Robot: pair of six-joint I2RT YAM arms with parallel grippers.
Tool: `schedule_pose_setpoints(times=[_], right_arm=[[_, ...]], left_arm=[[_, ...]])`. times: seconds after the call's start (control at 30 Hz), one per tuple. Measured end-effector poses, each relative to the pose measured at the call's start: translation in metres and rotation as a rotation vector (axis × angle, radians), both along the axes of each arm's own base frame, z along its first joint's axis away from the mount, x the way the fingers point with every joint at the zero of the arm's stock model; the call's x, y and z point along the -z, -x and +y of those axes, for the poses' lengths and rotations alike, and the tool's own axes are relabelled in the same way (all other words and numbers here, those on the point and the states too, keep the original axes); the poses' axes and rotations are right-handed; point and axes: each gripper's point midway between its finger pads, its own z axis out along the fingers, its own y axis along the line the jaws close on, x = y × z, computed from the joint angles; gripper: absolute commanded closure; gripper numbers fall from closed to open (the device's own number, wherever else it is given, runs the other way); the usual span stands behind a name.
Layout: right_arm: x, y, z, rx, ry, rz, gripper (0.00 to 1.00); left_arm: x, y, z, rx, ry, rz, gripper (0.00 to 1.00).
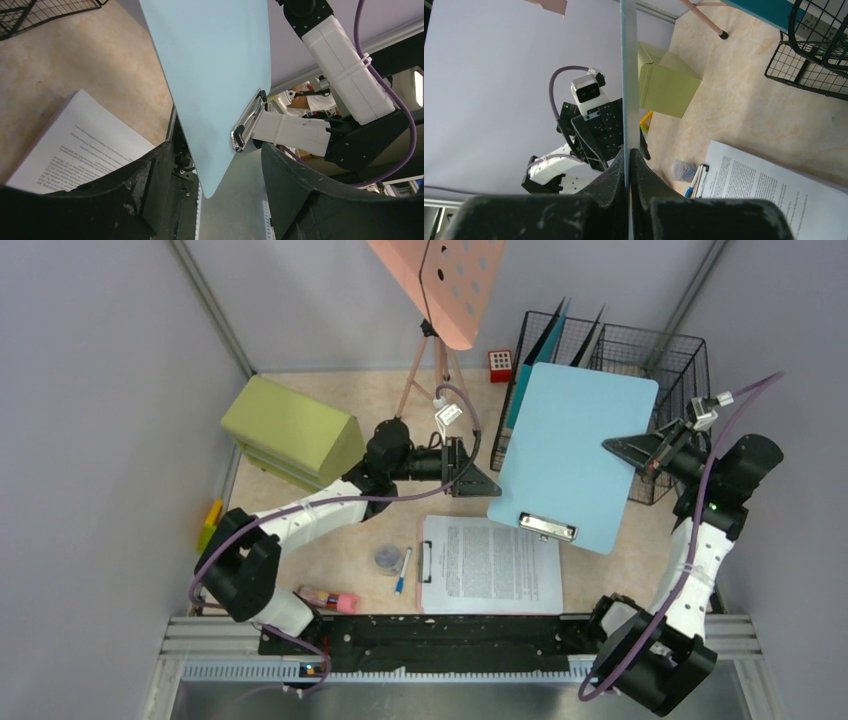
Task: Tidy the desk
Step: Pick up the folder from the center of the board.
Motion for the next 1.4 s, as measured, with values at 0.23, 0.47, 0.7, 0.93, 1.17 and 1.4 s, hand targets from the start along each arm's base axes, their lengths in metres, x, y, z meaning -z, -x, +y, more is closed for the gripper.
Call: schedule_pose_setpoints(times=[0.23,0.47,0.7,0.93,1.17,1.4], right_arm=[[-0.001,0.001,0.001,0.004,-0.009,0.008,1.0],[-0.001,0.002,0.001,0.004,-0.017,0.016,1.0],[-0.002,0.003,0.002,0.005,-0.016,0.013,1.0],[-0.004,0.004,0.003,0.004,-0.006,-0.003,1.0],[0.007,0.003,0.001,0.016,-0.016,0.012,1.0],[0.013,0.003,0.0,0.028,0.015,0.023,0.51]], left_arm=[[-0.004,0.016,-0.011,0.056,0.04,0.009,0.41],[-0.001,0.024,-0.013,0.076,0.057,0.03,0.42],[0.012,0.026,-0.023,0.096,0.046,0.081,0.42],[0.022,0.023,-0.029,0.1,0.042,0.148,0.83],[0.014,0.028,-0.027,0.127,0.063,0.174,1.0],[0.009,0.031,-0.024,0.13,0.077,0.207,1.0]])
